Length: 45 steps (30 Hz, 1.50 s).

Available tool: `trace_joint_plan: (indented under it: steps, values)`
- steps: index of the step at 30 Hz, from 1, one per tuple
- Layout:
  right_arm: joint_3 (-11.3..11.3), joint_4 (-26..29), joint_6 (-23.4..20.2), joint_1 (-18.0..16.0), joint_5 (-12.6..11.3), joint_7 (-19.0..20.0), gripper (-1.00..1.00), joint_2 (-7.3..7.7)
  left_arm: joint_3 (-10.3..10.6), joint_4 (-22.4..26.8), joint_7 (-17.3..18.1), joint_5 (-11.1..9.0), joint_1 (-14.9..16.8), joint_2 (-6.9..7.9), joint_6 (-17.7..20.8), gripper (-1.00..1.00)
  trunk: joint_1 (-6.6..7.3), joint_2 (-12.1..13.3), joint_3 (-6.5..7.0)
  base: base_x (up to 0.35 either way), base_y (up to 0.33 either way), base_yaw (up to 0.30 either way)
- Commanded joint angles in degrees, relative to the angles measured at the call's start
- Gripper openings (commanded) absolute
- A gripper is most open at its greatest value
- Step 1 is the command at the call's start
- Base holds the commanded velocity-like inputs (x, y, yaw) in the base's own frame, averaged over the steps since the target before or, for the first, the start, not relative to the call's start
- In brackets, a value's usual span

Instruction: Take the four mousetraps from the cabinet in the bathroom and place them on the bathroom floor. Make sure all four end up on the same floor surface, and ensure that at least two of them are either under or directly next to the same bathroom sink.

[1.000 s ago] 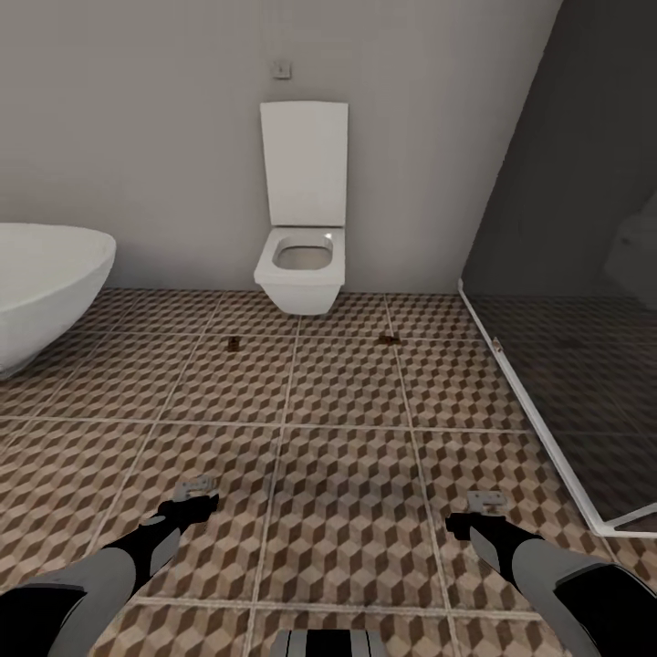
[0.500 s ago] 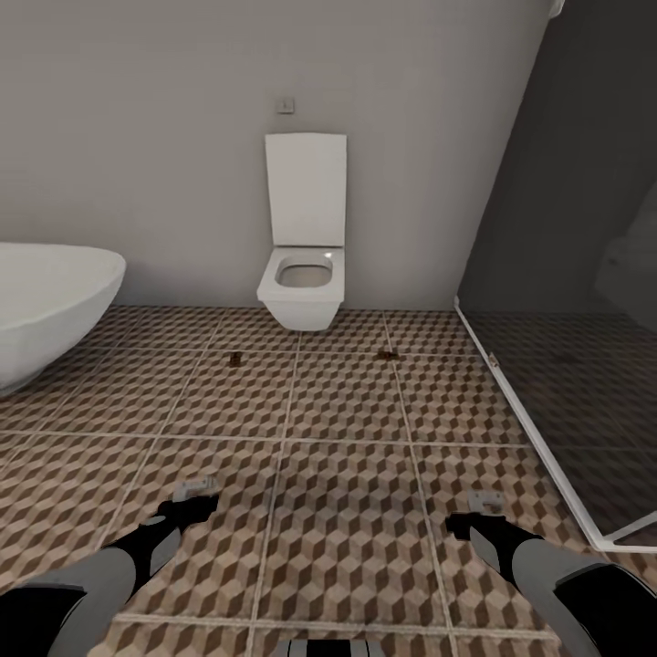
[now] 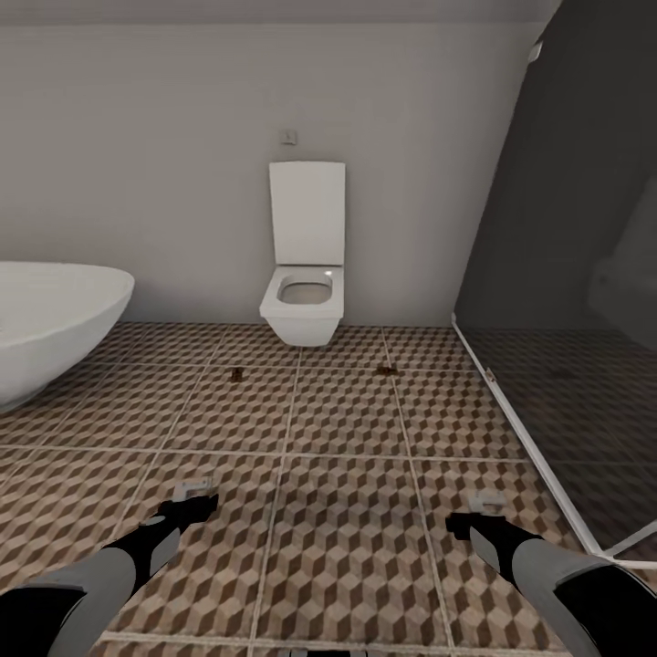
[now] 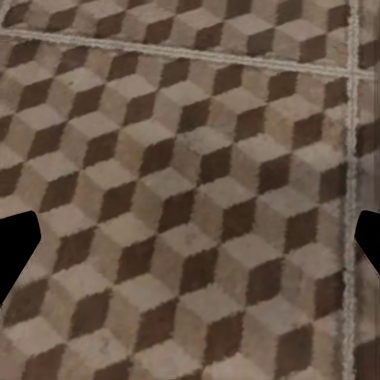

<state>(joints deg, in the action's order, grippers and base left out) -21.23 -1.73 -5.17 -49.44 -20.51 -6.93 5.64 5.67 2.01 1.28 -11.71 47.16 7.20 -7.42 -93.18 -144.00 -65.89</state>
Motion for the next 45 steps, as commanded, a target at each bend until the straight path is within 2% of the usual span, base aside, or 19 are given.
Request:
trace_joint_plan:
  steps: [1, 45]
  values:
    - [-0.5, 0.0, -0.2, 0.0, -0.4, -0.1, 1.0, -0.01, 0.5, -0.1, 0.1, -0.6, 0.0, 0.01, -0.2, 1.0, 0.03, 0.0, 0.18, 0.0, 0.0, 0.0]
    - [-0.5, 0.0, -0.2, 0.0, -0.4, -0.1, 1.0, -0.11, 0.5, -0.1, 0.2, -0.6, 0.0, 0.1, -0.2, 1.0, 1.17, 0.6, 9.93, 0.0, 0.0, 0.0]
